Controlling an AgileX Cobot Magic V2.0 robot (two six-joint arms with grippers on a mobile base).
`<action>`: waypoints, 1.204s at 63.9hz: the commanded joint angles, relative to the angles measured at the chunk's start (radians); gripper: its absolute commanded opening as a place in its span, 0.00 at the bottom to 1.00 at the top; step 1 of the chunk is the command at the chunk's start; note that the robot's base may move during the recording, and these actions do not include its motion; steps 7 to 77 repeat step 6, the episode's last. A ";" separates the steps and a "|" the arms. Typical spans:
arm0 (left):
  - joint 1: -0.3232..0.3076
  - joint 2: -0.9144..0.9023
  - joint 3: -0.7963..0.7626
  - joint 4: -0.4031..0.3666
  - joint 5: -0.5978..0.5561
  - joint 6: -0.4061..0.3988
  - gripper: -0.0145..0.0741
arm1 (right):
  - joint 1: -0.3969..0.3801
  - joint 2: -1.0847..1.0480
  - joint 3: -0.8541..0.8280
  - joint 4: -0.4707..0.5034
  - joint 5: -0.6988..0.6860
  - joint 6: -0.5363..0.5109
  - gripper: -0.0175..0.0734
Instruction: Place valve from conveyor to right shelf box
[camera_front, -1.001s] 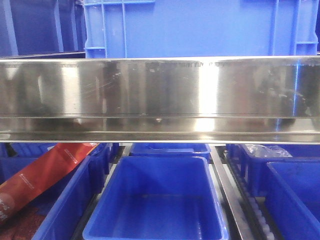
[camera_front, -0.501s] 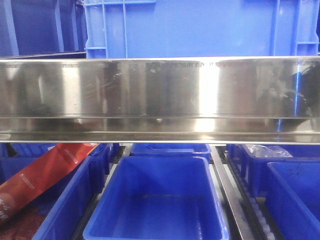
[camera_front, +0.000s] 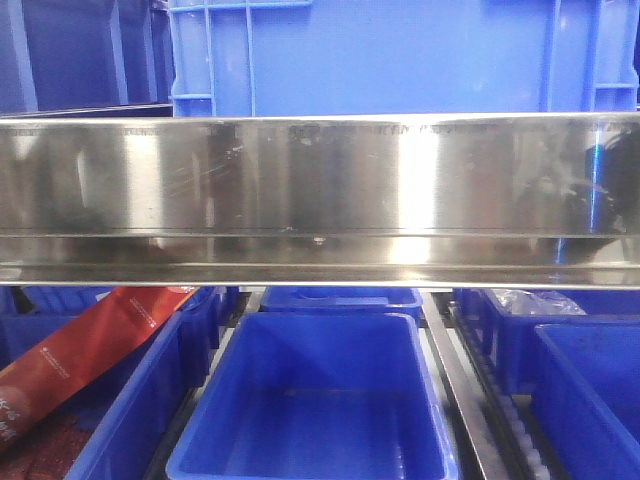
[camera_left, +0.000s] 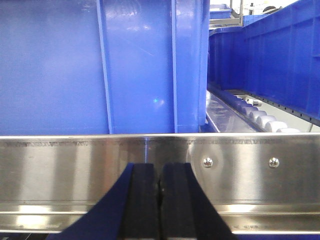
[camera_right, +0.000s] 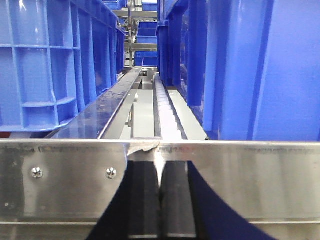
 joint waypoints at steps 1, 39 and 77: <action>0.001 -0.006 -0.002 -0.003 -0.018 -0.007 0.04 | -0.006 -0.003 0.002 -0.008 -0.023 0.002 0.01; 0.001 -0.006 -0.002 -0.003 -0.018 -0.007 0.04 | -0.006 -0.003 0.002 -0.008 -0.023 0.002 0.01; 0.001 -0.006 -0.002 -0.003 -0.018 -0.007 0.04 | -0.006 -0.003 0.002 -0.008 -0.023 0.002 0.01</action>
